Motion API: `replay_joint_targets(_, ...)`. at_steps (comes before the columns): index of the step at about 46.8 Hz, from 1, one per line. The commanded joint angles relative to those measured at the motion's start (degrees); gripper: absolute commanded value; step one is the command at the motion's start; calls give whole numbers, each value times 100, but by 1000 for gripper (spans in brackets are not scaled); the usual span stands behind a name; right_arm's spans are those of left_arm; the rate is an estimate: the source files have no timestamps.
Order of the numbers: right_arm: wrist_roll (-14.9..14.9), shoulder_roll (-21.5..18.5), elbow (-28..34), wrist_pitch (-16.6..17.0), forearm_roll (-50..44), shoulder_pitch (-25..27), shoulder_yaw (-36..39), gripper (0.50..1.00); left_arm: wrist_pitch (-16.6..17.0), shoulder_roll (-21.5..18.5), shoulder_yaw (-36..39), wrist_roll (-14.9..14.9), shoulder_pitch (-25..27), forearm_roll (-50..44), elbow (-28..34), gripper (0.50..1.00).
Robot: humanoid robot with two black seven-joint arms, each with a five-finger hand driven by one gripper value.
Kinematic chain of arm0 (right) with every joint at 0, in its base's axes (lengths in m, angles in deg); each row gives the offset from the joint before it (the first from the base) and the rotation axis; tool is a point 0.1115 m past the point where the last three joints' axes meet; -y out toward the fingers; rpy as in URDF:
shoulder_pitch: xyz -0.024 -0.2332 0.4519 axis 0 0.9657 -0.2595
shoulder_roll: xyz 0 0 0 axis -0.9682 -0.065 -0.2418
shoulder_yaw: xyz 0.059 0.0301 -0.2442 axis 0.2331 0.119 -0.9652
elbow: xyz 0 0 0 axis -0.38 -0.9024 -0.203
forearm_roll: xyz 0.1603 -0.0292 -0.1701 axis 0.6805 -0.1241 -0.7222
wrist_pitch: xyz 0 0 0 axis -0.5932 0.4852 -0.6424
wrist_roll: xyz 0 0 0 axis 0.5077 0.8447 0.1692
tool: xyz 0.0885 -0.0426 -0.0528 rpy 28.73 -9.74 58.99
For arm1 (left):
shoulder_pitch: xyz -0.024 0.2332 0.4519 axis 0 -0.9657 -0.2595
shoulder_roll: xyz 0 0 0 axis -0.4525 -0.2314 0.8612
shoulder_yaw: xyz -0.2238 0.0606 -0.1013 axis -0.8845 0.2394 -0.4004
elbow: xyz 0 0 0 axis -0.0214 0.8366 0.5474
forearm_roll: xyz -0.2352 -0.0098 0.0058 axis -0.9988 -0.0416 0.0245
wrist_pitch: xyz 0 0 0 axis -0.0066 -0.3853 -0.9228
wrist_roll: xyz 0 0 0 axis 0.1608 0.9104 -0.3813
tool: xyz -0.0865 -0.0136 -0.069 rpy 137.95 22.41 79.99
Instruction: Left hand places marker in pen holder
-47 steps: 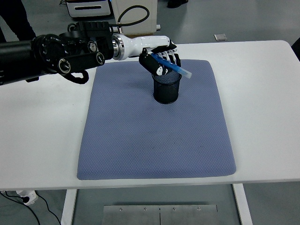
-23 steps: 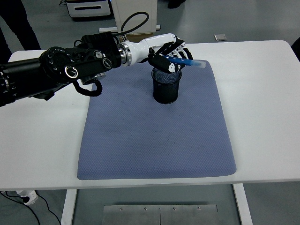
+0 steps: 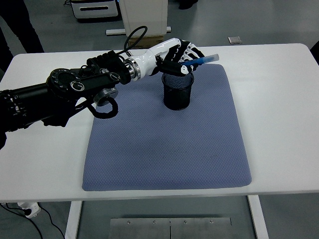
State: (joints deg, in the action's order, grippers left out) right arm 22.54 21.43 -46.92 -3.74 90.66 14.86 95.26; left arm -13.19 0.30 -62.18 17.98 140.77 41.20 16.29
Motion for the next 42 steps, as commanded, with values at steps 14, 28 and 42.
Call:
replay_joint_targets(14, -1, 0, -1, 1, 0, -1, 0, 1000, 243, 60, -601, -181, -525, -553, -15, 540)
replay_joint_targets(28, -1, 0, -1, 1, 0, -1, 0, 1000, 331, 262, -812, -260, -745, -861, -15, 651)
replay_joint_targets(42, -1, 0, -1, 1, 0, -1, 0, 1000, 463, 315, -864, -260, -780, -861, -15, 865)
